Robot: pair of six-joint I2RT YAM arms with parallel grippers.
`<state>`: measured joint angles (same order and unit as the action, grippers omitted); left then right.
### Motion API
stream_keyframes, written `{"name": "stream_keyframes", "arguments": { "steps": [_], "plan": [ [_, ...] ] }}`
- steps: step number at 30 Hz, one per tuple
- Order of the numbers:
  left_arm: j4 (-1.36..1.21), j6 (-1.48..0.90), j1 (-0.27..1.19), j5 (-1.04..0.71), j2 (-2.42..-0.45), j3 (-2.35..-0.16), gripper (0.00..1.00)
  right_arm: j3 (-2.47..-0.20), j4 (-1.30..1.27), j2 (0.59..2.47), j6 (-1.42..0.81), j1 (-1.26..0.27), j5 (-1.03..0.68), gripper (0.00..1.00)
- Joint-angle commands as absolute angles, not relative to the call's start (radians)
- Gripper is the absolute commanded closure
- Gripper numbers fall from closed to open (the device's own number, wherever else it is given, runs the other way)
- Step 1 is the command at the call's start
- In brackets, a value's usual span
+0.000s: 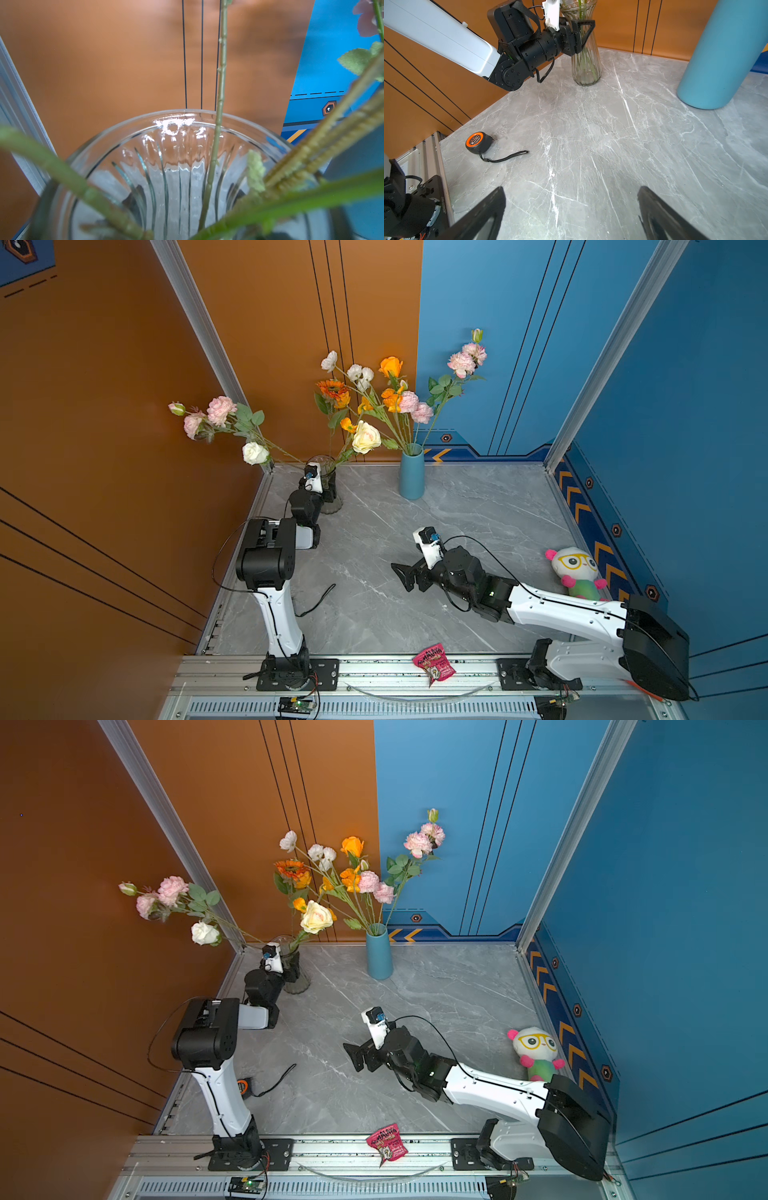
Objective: Arrange the flowers into the vase
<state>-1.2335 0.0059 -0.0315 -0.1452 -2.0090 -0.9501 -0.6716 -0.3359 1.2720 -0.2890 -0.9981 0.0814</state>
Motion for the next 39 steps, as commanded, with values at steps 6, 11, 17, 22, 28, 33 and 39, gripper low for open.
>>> {"name": "stream_keyframes", "arguments": {
  "steps": [6, 11, 17, 22, 28, 33, 39],
  "plan": [
    [-1.410, 0.003, -0.025, -0.091, -1.991, -0.960, 0.02, -0.652, -0.356, 1.263, -0.302, -0.995, 0.078, 0.00],
    [-1.410, 0.009, -0.021, -0.083, -1.983, -0.930, 0.02, -0.638, -0.362, 1.249, -0.309, -0.997, 0.081, 0.00],
    [-1.410, 0.017, -0.017, -0.083, -1.924, -0.844, 0.02, -0.625, -0.362, 1.222, -0.320, -1.005, 0.083, 0.00],
    [-1.409, 0.006, -0.017, -0.047, -1.839, -0.718, 0.02, -0.568, -0.375, 1.145, -0.337, -1.012, 0.095, 0.00],
    [-1.409, 0.032, 0.041, 0.093, -1.709, -0.542, 0.02, -0.499, -0.306, 1.016, -0.339, -0.991, 0.143, 0.00],
    [-1.401, 0.083, 0.135, 0.283, -1.584, -0.395, 0.02, -0.436, -0.205, 0.860, -0.339, -0.963, 0.191, 0.00],
    [-1.122, 0.156, 0.325, 0.622, -1.275, -0.236, 0.02, -0.394, 0.083, 0.642, -0.359, -0.864, 0.375, 0.00]
  ]
}}
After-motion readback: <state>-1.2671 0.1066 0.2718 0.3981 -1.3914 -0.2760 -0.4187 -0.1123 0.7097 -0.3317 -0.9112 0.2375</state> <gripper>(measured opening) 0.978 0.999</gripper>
